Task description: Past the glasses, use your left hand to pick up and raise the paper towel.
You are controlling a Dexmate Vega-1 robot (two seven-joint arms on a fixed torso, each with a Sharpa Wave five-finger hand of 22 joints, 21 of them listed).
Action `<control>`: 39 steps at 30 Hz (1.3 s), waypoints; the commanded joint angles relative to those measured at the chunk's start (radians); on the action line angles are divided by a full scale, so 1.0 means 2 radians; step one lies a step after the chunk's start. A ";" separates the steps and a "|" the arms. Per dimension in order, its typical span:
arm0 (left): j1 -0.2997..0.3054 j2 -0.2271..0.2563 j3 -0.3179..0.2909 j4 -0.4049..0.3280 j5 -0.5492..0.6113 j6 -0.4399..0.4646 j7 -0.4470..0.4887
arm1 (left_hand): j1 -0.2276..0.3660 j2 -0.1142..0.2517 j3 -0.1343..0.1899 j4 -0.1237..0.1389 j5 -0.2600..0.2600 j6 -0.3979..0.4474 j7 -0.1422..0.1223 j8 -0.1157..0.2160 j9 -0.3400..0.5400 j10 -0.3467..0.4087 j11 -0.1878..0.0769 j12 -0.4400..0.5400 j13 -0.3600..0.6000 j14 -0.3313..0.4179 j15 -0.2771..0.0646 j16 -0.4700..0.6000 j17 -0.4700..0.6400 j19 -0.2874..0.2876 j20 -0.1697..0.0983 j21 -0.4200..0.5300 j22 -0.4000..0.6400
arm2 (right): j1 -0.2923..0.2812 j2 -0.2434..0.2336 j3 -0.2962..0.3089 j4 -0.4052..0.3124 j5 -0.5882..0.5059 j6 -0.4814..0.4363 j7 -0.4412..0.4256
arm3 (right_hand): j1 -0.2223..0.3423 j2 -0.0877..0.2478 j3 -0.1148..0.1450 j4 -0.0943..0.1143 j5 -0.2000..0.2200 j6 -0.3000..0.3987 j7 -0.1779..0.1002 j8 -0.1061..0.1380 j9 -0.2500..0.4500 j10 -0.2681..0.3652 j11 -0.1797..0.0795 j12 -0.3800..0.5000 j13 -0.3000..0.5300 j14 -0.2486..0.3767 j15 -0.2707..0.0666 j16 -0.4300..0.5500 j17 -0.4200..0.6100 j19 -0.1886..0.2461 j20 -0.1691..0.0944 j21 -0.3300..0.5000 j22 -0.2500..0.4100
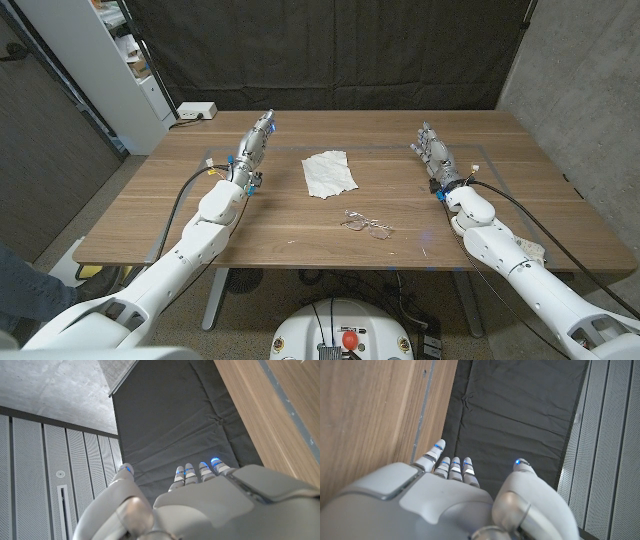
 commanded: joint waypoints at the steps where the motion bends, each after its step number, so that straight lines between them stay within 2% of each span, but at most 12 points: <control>1: 0.002 0.003 0.002 -0.015 0.020 -0.012 0.010 | 0.007 0.001 0.003 -0.004 0.003 0.004 -0.001 0.001 0.002 0.003 -0.003 0.003 0.002 0.003 -0.001 0.002 0.001 -0.011 0.005 -0.001 0.002 | -0.004 0.000 0.003 0.000 0.005 0.004 0.006 | 0.002 0.001 0.001 -0.004 0.003 0.005 0.001 0.004 0.002 0.004 0.001 0.004 0.002 0.004 -0.002 0.002 0.001 0.005 0.001 -0.004 0.001; 27: -0.010 0.001 0.011 -0.012 0.056 -0.026 0.020 | 0.013 0.003 0.004 -0.010 0.003 0.013 -0.003 0.002 0.002 0.010 -0.006 0.004 0.002 0.012 -0.003 0.002 0.001 -0.006 0.008 -0.006 0.003 | -0.007 -0.001 0.009 0.000 0.009 0.010 0.005 | 0.002 0.003 0.000 -0.005 0.003 0.010 0.000 0.004 0.002 0.014 0.003 0.006 0.002 0.007 -0.001 0.003 -0.001 0.010 0.000 -0.010 0.001; 39: -0.013 0.008 0.014 -0.020 0.110 -0.021 0.061 | 0.017 0.005 0.005 -0.013 0.003 0.018 -0.003 0.003 0.002 0.015 -0.010 0.005 0.002 0.016 -0.005 0.003 0.001 -0.004 0.009 -0.008 0.003 | 0.001 0.004 0.009 0.014 0.012 0.014 0.012 | 0.003 0.004 0.000 -0.007 0.003 0.010 0.000 0.004 0.002 0.015 0.001 0.006 0.003 0.008 -0.002 0.002 -0.002 0.011 0.000 -0.012 0.001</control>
